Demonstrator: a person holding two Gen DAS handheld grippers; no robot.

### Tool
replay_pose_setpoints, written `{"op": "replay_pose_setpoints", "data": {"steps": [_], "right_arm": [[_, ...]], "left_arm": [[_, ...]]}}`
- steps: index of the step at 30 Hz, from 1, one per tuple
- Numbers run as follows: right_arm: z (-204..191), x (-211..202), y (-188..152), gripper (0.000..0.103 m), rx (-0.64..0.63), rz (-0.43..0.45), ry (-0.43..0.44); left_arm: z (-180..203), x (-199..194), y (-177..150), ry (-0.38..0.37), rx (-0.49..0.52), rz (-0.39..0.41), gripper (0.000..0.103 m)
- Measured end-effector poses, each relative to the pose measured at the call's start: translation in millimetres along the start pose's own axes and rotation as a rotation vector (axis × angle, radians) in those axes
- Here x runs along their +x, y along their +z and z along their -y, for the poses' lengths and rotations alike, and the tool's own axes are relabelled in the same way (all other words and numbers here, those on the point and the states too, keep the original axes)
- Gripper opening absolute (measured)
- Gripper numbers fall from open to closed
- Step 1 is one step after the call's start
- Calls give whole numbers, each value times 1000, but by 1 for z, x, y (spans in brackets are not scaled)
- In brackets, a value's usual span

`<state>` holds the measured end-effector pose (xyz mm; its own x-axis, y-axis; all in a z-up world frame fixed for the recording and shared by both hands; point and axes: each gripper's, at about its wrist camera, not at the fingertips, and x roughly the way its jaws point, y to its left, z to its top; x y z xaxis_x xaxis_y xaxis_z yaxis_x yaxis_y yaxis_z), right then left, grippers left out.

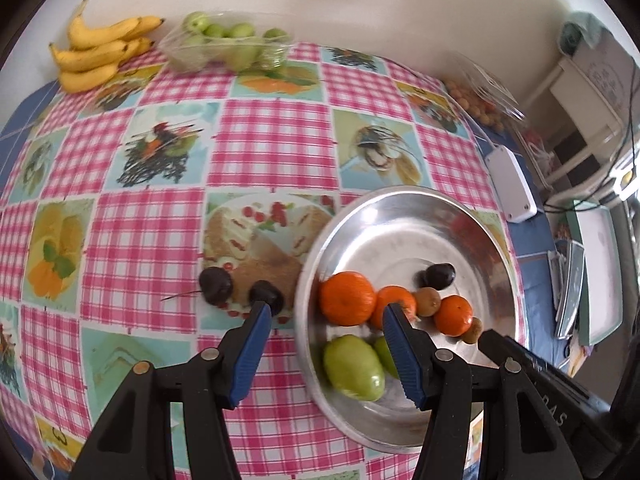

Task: Organize fruits
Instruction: 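Withdraw both tools from the bowl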

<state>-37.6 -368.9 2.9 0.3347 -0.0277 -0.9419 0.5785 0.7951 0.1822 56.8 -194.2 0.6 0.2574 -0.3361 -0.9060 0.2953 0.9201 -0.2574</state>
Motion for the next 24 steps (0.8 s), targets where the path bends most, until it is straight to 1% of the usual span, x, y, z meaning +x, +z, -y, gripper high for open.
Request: {"op": "replay_pose_setpoints", "data": {"steps": [7, 17, 18, 20, 21, 22, 23, 24], "right_arm": [[-4, -2, -9, 26, -7, -3, 0], [-11, 2, -7, 26, -38, -11, -8], [-10, 4, -7, 26, -36, -13, -8], [-9, 8, -6, 26, -31, -20, -13], [-9, 10, -6, 26, -30, -23, -13], [-8, 13, -6, 28, -29, -26, -13], [-8, 15, -6, 31, -27, -28, -14], [-8, 16, -6, 45, -26, -29, -16]], "left_arm": [[-21, -3, -2, -9, -57, -9, 62], [-38, -4, -1, 8, -92, -17, 62], [-40, -3, -1, 13, -100, -20, 63], [-44, -2, -1, 36, -117, -22, 75], [-46, -1, -1, 45, -121, -20, 77], [-48, -1, 0, 51, -127, -18, 78], [-51, -1, 0, 54, -135, -18, 79], [-53, -1, 1, 55, -143, -17, 79]]}}
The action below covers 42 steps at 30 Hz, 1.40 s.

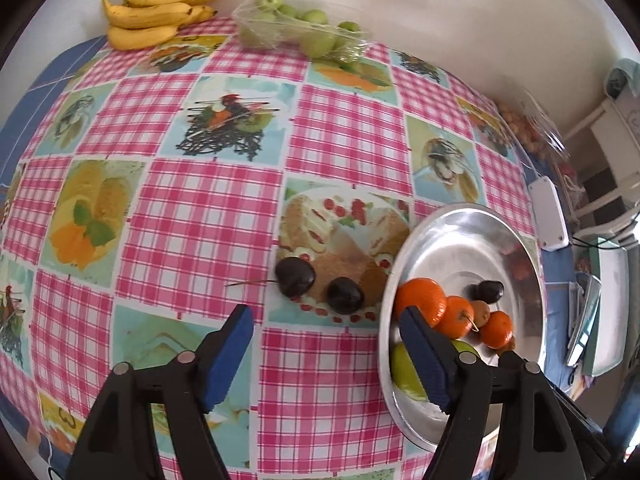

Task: Organize fruits
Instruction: 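Withdraw both tools from the bowl, then move the left tool to a dark plum while the right tool approaches the other plum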

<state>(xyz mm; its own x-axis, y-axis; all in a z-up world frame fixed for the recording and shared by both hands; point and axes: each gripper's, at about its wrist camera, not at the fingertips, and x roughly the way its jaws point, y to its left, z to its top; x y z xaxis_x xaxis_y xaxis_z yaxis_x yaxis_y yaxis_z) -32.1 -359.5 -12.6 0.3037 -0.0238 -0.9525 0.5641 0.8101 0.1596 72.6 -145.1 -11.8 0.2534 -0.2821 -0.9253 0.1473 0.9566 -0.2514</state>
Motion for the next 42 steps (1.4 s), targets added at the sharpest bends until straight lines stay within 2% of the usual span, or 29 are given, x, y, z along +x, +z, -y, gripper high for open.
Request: {"op": "replay_pose_setpoints", "data": {"steps": [1, 3, 5, 6, 8, 13, 16, 21, 24, 31, 42], "right_arm": [[0, 1, 0, 59, 2, 2, -1], [1, 2, 1, 62, 4, 14, 0], [1, 1, 2, 65, 3, 24, -1], [1, 0, 2, 69, 2, 27, -1], [-1, 2, 3, 75, -2, 28, 4], [-3, 5, 3, 77, -16, 24, -6], [-5, 7, 3, 86, -18, 24, -9], [-7, 7, 5, 88, -27, 34, -11], [-10, 6, 6, 97, -39, 43, -19], [-13, 3, 7, 97, -65, 70, -27], [-20, 3, 9, 97, -76, 82, -24]], "left_arm": [[-2, 0, 1, 2, -6, 1, 79], [-5, 0, 2, 14, -15, 5, 84], [-8, -1, 3, 28, -25, 14, 102], [-9, -1, 3, 33, -29, 20, 103], [-11, -2, 3, 40, -36, 27, 103], [-16, 0, 3, 90, -44, 40, 103], [-18, 2, 3, 107, -43, 39, 103], [-21, 3, 3, 117, -43, 40, 103], [-21, 3, 4, 125, -36, 48, 103], [-23, -2, 6, 133, -21, 81, 103], [-36, -3, 9, 138, -25, 92, 103]]}}
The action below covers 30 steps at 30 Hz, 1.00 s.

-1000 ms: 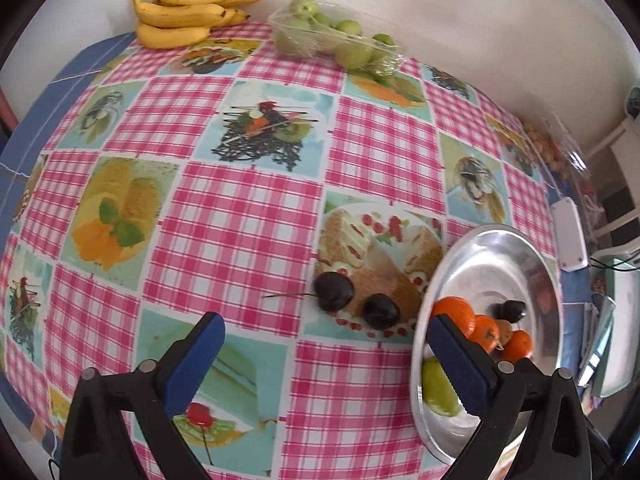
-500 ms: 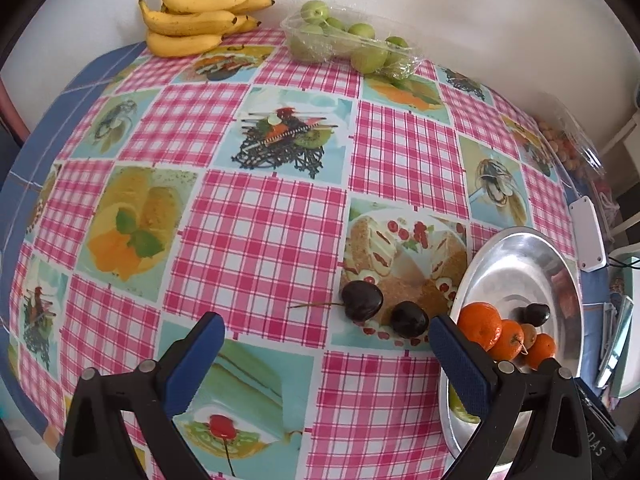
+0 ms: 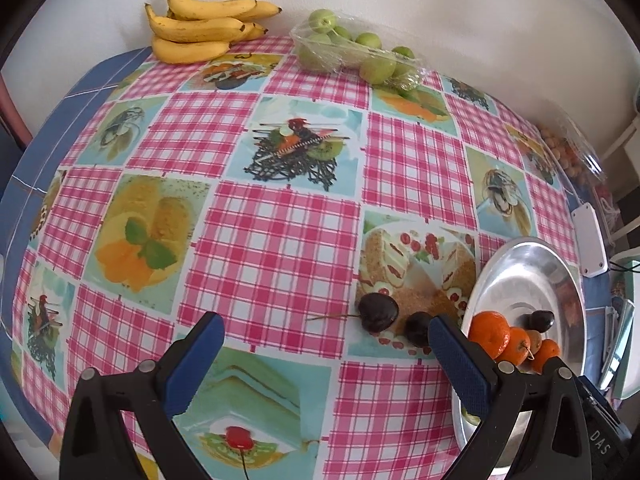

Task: Organize fruits
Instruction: 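Move the left tool to a dark plum while the right tool approaches the other plum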

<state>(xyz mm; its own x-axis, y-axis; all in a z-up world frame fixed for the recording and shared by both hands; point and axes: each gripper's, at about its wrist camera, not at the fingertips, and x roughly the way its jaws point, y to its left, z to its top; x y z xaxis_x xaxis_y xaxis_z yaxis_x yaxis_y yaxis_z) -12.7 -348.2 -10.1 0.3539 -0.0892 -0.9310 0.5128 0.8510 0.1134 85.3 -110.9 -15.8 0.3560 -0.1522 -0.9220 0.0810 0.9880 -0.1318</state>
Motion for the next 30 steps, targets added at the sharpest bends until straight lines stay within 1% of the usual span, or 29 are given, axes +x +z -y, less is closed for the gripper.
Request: {"op": "replay_pose_setpoints", "data": {"steps": [7, 10, 14, 20, 25, 30], "right_arm": [[-17, 3, 0, 98, -30, -13, 16], [-27, 5, -1, 98, -53, -28, 19], [-43, 6, -2, 98, -70, -35, 42], [-63, 0, -5, 97, -98, -21, 71], [-79, -2, -7, 97, -119, -10, 100], [-92, 2, -6, 98, -118, -3, 139]], "left_arm": [[-27, 2, 7, 7, -76, 1, 103], [-37, 2, 9, 38, -71, 12, 103], [-50, 1, 13, 58, -80, 20, 103], [-74, -2, 18, 61, -133, 33, 103], [-82, -7, 21, 99, -125, 59, 103], [-86, -7, 23, 59, -140, 65, 103]]}}
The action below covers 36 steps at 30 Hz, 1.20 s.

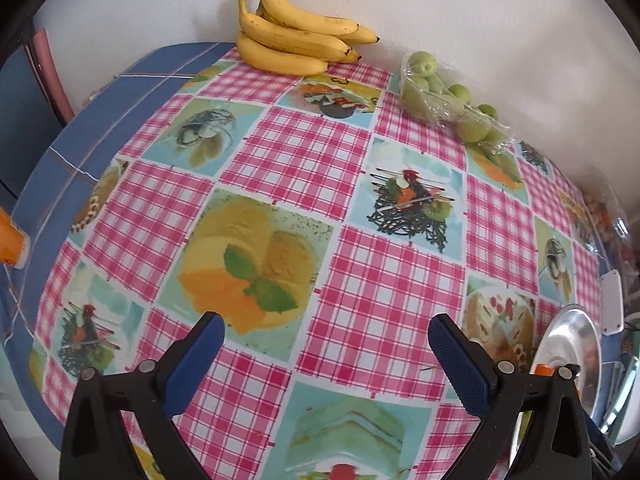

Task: Organize fruits
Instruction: 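Move the left tool to a dark plum while the right tool approaches the other plum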

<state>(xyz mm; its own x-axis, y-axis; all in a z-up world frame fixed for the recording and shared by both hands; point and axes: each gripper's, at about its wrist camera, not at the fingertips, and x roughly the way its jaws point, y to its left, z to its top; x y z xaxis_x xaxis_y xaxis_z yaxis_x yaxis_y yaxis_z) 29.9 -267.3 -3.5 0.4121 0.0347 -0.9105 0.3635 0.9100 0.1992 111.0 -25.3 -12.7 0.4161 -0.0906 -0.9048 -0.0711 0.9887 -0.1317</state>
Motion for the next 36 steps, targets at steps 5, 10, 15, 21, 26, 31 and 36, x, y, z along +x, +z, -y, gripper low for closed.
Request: {"op": "replay_pose_setpoints", "data": {"steps": [5, 10, 15, 21, 26, 31, 36], "right_arm": [[-5, 5, 1, 98, -4, 0, 18], [-9, 14, 2, 98, -22, -21, 38], [-6, 20, 5, 98, 2, -41, 63], [-6, 25, 11, 98, 6, -61, 33], [-5, 25, 17, 97, -9, -46, -10], [2, 26, 18, 97, 13, -43, -20], [10, 27, 17, 97, 16, -57, -79]], "left_arm": [[11, 4, -3, -34, 33, -13, 103], [22, 8, -5, -61, 58, -32, 103], [31, 13, -5, -88, 60, -59, 103], [40, 22, -4, -96, 61, -98, 103], [47, 29, -3, -94, 53, -121, 102], [55, 34, -2, -117, 45, -135, 102], [58, 38, -4, -127, 33, -151, 95]]}}
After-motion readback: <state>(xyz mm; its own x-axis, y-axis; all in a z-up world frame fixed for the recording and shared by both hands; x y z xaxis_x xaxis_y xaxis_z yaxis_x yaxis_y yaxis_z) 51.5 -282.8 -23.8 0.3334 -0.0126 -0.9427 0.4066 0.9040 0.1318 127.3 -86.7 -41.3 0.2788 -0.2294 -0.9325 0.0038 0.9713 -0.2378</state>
